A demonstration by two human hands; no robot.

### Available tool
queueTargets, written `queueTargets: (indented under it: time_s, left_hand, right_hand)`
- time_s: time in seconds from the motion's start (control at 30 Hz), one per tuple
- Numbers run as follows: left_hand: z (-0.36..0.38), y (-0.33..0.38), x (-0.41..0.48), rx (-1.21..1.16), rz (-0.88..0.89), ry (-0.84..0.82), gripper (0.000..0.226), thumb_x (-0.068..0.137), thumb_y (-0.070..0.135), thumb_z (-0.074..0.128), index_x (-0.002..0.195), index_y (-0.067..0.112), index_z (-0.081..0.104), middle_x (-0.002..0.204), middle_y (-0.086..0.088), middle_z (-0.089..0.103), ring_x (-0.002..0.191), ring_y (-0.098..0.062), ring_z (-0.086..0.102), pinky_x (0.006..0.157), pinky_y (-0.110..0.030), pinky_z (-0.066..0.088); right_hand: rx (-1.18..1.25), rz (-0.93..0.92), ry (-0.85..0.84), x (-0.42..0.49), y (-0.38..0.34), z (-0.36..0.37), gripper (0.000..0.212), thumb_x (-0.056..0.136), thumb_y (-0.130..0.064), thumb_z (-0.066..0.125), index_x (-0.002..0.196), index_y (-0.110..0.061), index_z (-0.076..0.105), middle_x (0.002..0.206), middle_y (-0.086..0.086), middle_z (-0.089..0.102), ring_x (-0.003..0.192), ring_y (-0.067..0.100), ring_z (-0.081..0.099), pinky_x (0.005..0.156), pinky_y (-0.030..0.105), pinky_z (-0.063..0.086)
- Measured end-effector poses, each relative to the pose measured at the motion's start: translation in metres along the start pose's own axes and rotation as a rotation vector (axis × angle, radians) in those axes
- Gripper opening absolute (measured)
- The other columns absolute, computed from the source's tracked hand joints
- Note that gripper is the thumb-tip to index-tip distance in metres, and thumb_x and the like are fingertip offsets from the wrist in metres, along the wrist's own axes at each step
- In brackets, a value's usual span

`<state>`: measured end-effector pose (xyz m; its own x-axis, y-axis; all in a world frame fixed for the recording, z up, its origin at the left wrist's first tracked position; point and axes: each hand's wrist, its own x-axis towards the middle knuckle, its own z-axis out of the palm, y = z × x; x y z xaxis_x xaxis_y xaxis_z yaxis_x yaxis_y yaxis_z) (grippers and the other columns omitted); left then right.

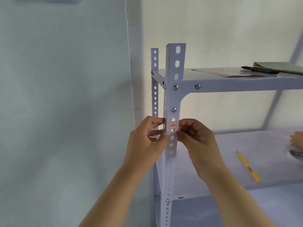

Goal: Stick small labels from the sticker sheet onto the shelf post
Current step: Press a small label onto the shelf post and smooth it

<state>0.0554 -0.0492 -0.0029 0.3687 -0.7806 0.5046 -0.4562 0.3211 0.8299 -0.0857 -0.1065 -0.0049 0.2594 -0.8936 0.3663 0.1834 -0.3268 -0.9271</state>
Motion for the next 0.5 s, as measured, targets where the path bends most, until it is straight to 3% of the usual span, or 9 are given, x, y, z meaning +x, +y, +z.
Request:
queueTargets:
  time_s: [0.17, 0.33, 0.4, 0.5]
  left_hand:
    - [-0.007, 0.01, -0.009, 0.177, 0.039, -0.046, 0.03, 0.087, 0.018, 0.064, 0.113, 0.033, 0.063, 0.111, 0.024, 0.072, 0.079, 0.001, 0.072, 0.067, -0.007, 0.049]
    - [-0.008, 0.027, -0.019, 0.348, 0.012, -0.031, 0.036, 0.088, 0.022, 0.062, 0.123, 0.031, 0.061, 0.11, 0.016, 0.071, 0.08, -0.01, 0.074, 0.078, -0.032, 0.059]
    - [-0.007, 0.032, -0.022, 0.441, 0.01, -0.013, 0.033, 0.088, 0.021, 0.062, 0.119, 0.031, 0.062, 0.107, 0.016, 0.072, 0.081, -0.012, 0.073, 0.076, -0.035, 0.06]
    - [-0.004, 0.04, -0.026, 0.6, 0.022, 0.017, 0.012, 0.087, 0.027, 0.063, 0.099, 0.03, 0.063, 0.091, 0.019, 0.068, 0.085, -0.014, 0.071, 0.072, -0.033, 0.058]
  right_hand:
    - [-0.08, 0.019, -0.014, -0.008, -0.008, -0.002, 0.032, 0.086, 0.006, 0.057, 0.096, -0.018, 0.075, 0.095, 0.004, 0.079, 0.095, 0.031, 0.069, 0.084, 0.038, 0.056]
    - [-0.152, 0.013, -0.035, -0.012, -0.015, -0.008, 0.034, 0.084, 0.001, 0.057, 0.089, -0.027, 0.075, 0.09, -0.003, 0.079, 0.08, 0.016, 0.069, 0.078, 0.034, 0.055]
    - [-0.231, -0.012, -0.015, -0.012, -0.014, -0.015, 0.026, 0.086, -0.006, 0.058, 0.092, -0.027, 0.072, 0.087, -0.005, 0.076, 0.076, 0.012, 0.066, 0.074, 0.029, 0.054]
    - [-0.433, -0.076, -0.029, -0.014, -0.016, -0.029, 0.025, 0.087, -0.005, 0.055, 0.104, -0.018, 0.07, 0.096, -0.008, 0.072, 0.079, 0.001, 0.062, 0.066, 0.009, 0.044]
